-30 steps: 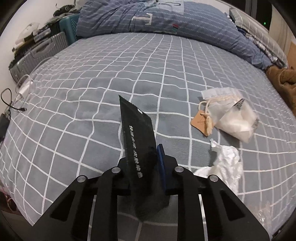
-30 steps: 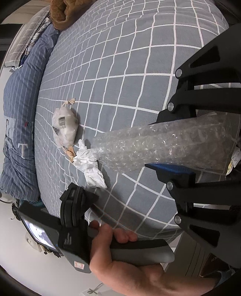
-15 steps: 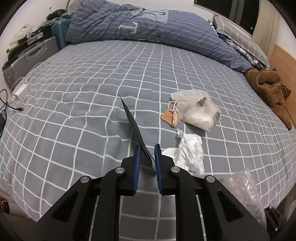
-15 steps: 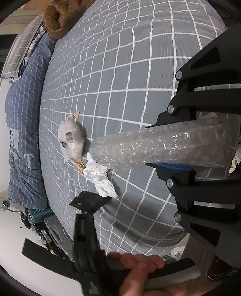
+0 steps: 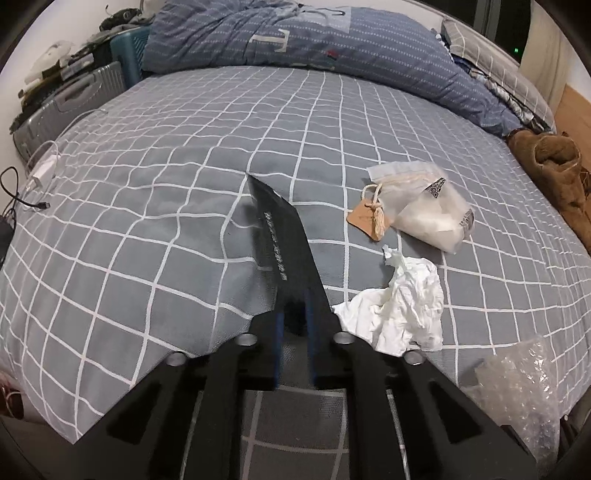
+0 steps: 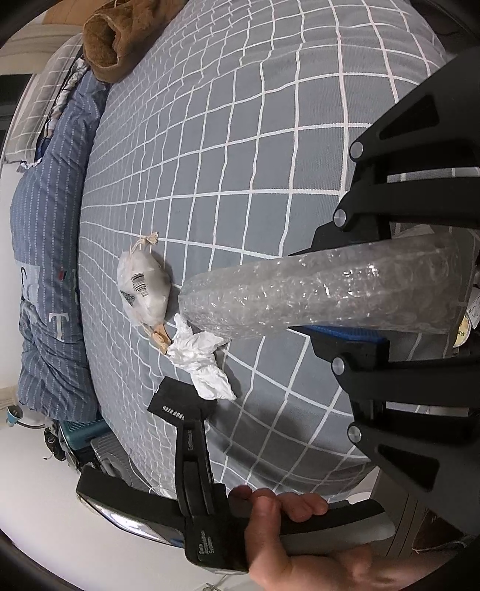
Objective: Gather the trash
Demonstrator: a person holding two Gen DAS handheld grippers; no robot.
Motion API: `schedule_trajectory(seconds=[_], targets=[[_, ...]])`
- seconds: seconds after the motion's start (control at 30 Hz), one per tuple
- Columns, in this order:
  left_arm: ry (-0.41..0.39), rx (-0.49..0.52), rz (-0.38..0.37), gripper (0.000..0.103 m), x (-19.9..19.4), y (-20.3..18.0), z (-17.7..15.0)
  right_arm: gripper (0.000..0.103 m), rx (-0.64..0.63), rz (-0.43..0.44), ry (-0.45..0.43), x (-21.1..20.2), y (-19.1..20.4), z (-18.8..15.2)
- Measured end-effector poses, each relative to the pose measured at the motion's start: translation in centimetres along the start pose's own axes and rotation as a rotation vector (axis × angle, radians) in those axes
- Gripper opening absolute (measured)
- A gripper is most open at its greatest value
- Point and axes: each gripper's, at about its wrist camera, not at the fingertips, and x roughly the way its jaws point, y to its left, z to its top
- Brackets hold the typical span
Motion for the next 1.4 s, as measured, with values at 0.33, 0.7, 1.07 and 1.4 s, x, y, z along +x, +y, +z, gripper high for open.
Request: schedule_trajectory(seconds=[0.33, 0.7, 1.07, 1.4], targets=[[-0.045, 0.029, -0.021, 0.001, -2.6, -0.6, -1.0, 0.027, 0.012, -0.012, -0.023, -0.8, -0.1, 0.2], [-0.087, 0.062, -0.031, 0.001, -7.3, -1.3, -3.7, 0.026, 0.013, -0.058, -0.069, -3.1, 0.3, -0.1], [-0.092, 0.083, -0.059, 0.001, -10.9, -2.0, -7.8, 0.025, -0.001, -0.065, -0.098, -5.9, 1.1, -1.0], [-0.093, 0.090, -0.086, 0.001, -14.5, -2.5, -12.0, 0.025, 0.010, -0.076, -0.110, -9.4, 1.9, -3.6]])
